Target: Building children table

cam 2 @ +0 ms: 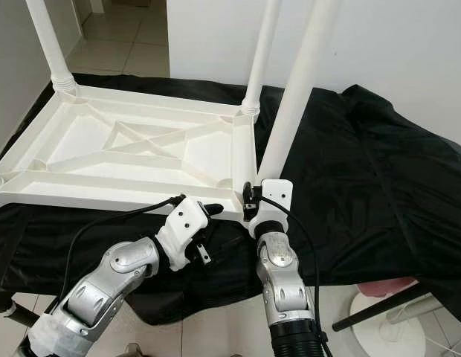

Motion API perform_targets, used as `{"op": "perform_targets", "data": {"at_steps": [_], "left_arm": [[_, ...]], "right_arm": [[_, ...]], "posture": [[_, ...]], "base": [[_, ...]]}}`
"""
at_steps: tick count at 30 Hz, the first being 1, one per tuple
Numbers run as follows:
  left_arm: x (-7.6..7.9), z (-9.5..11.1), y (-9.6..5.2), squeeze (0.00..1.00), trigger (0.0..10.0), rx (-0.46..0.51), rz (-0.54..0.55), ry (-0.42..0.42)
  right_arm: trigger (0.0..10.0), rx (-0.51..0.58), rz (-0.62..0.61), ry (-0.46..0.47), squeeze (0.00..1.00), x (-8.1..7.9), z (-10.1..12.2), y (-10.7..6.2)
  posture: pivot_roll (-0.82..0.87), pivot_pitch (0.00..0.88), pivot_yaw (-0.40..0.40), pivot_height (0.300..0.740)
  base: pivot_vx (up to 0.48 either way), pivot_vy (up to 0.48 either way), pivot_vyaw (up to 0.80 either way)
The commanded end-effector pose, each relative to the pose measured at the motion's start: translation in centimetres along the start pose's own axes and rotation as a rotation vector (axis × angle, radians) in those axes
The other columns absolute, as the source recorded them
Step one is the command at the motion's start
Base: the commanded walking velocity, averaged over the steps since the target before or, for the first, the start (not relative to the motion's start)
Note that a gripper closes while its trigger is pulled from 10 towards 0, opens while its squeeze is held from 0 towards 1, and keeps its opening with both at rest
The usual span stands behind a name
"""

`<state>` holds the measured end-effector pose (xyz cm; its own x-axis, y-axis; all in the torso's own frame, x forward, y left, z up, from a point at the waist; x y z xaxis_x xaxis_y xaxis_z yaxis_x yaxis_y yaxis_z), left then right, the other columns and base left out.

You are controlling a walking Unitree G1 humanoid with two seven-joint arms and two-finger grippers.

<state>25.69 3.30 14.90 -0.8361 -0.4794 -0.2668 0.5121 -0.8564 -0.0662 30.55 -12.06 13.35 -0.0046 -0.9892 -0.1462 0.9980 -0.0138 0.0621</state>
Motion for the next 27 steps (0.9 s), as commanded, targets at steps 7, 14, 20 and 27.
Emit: {"op": "perform_targets", "data": {"at_steps": [7, 14, 20, 27], "left_arm": [[0.3, 0.0, 0.2, 0.00, 10.0, 0.004, -0.047, 0.011], [0.3, 0.1, 0.2, 0.00, 10.0, 0.004, -0.043, 0.009], [0.3, 0.1, 0.2, 0.00, 10.0, 0.005, -0.037, 0.008], [0.1, 0.2, 0.2, 0.00, 10.0, 0.007, -0.032, 0.006]], "right_arm": [[10.0, -0.015, -0.032, 0.036, 0.00, -0.3, -0.3, -0.3], [10.0, 0.025, 0.025, 0.053, 1.00, -0.5, 0.5, -0.4], [10.0, 0.032, 0.076, 0.042, 1.00, 0.2, 0.7, -0.4], [10.0, 0.049, 0.236, 0.023, 1.00, 1.3, 1.3, -0.1]], "posture": [[0.03, 0.045, -0.107, 0.740], [0.03, 0.054, -0.109, 0.740], [0.02, 0.059, -0.109, 0.740], [0.02, 0.069, -0.103, 0.740]], "base": [[0.000, 0.000, 0.00], [0.000, 0.000, 0.00], [0.000, 0.000, 0.00], [0.000, 0.000, 0.00]]}}
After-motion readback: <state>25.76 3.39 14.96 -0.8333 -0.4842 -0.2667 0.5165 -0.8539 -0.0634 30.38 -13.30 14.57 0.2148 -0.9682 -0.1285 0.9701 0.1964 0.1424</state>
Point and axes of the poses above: a point about 5 cm out from each wrist's last joint towards the gripper, its own y axis pointing out of the wrist towards the gripper, its own z axis along the axis of the wrist's last joint, x = y × z, the point moved 1 cm from there along y, pointing out of the wrist towards the gripper, and after that the axes turned 4 degrees about y, right-handed, at the moved point
